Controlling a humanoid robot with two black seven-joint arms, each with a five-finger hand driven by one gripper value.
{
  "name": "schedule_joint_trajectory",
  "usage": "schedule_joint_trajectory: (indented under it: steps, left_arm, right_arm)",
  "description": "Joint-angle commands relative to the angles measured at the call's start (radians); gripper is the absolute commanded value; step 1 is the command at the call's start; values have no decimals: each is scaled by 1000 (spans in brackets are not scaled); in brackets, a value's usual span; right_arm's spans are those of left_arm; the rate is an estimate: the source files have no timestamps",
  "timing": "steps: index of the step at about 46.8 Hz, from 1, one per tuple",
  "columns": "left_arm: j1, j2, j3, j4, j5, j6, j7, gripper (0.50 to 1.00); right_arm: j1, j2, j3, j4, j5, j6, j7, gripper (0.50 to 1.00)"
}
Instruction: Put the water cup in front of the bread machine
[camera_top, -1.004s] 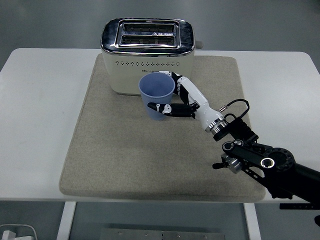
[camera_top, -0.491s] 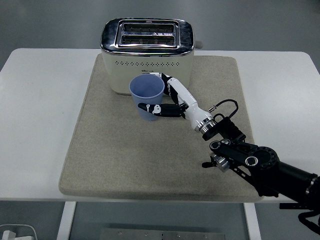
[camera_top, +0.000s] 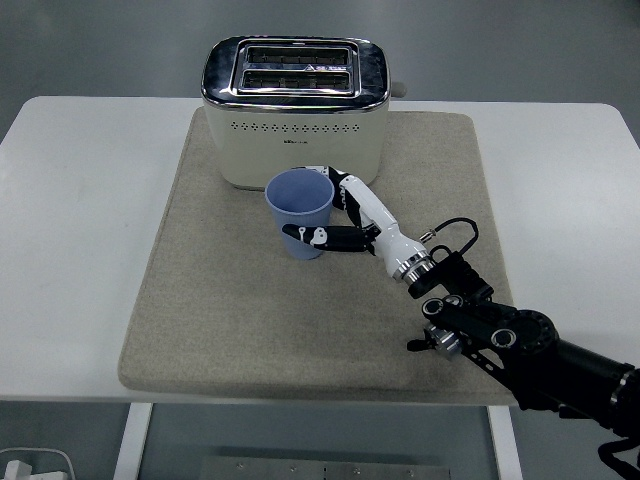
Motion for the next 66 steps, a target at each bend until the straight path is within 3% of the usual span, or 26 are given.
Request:
schedule_joint_trajectory:
  steps: [1,6,10,16,20,22,23,66]
  left_arm:
    - [1,0,0,0,0,0,0,1000]
    - [-1,0,0,0,0,0,0,1000]
    - [1,0,0,0,0,0,0,1000]
    - [-1,0,0,0,0,0,0,1000]
    - [1,0,0,0,0,0,0,1000]
    - [1,0,0,0,0,0,0,1000]
    - [1,0,0,0,0,0,0,1000]
    - [1,0,0,0,0,0,0,1000]
  right_arm:
    - [-13,0,0,0,-3,-1,0,504]
    - [-17,0,1,0,-3,-1,0,541]
    - [-17,0,4,2,-1,-1,0,604]
    - [-17,0,11,2,3,-7,0,762]
    - [-17,0,12,3,7,-7,0,821]
    - [-17,0,15,3,7,-7,0,895]
    - [-17,0,15,3,8,-7,0,907]
    - [-17,0,20,15,11,-6,0,917]
